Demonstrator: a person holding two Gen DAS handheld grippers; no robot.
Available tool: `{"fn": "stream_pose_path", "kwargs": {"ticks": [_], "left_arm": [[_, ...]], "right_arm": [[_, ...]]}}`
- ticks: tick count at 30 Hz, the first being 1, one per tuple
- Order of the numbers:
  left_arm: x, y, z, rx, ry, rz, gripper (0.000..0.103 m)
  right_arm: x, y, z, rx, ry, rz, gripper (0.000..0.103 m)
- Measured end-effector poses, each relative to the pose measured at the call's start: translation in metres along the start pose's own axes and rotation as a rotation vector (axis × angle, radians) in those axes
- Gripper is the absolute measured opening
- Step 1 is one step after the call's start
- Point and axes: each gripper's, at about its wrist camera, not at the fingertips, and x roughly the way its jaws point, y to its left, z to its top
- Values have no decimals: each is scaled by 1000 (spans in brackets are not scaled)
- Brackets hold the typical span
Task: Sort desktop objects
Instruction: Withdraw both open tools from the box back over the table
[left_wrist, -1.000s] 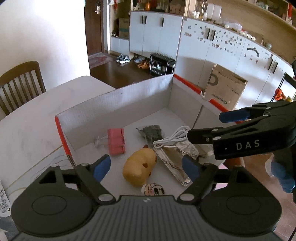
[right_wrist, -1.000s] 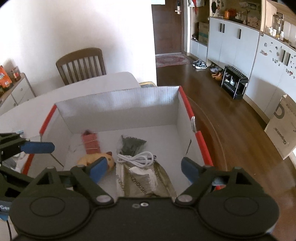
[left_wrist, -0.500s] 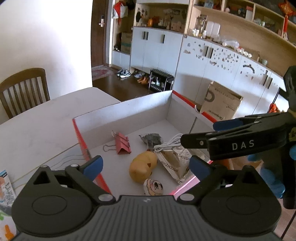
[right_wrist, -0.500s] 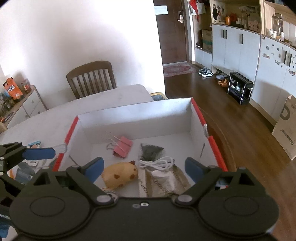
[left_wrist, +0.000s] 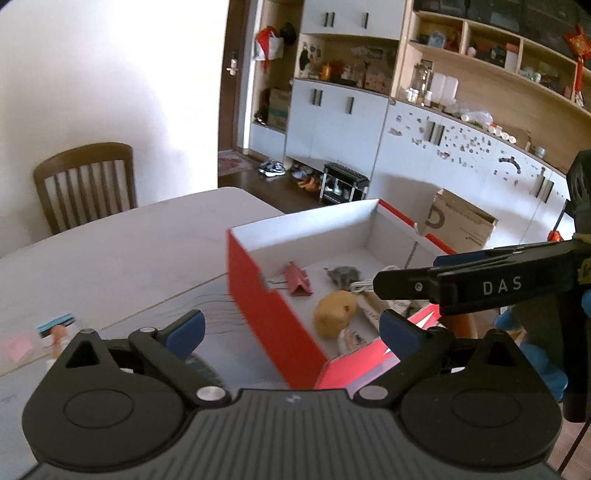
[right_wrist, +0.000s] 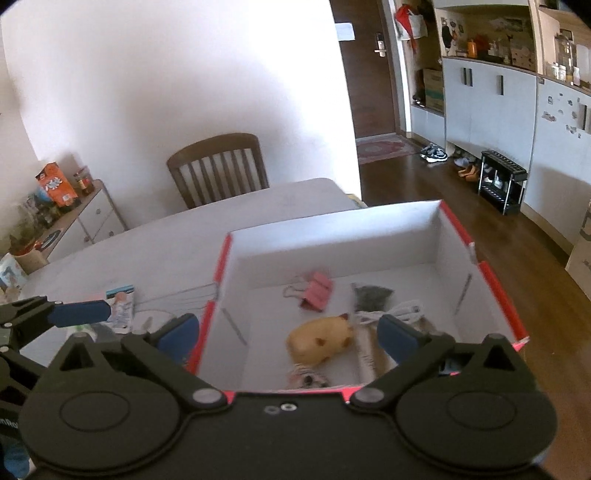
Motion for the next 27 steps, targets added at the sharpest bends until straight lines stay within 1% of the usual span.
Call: {"fn": "stream_pose_path", "kwargs": {"ticks": [10, 14, 20, 27], "left_arm": [[-41, 36, -26, -22, -11, 29, 101], [-54, 48, -37, -17, -24, 59, 101], [-70, 74, -54, -42, -16, 79, 101], [-80, 106, -76, -75, 16, 126, 101]], "right_arm": [[3, 51, -10, -27, 3, 21, 103], [5, 67, -14, -32, 9, 22, 103], [9, 94, -26, -58, 16, 27, 103], [24, 126, -35, -92, 42, 35, 103]]}}
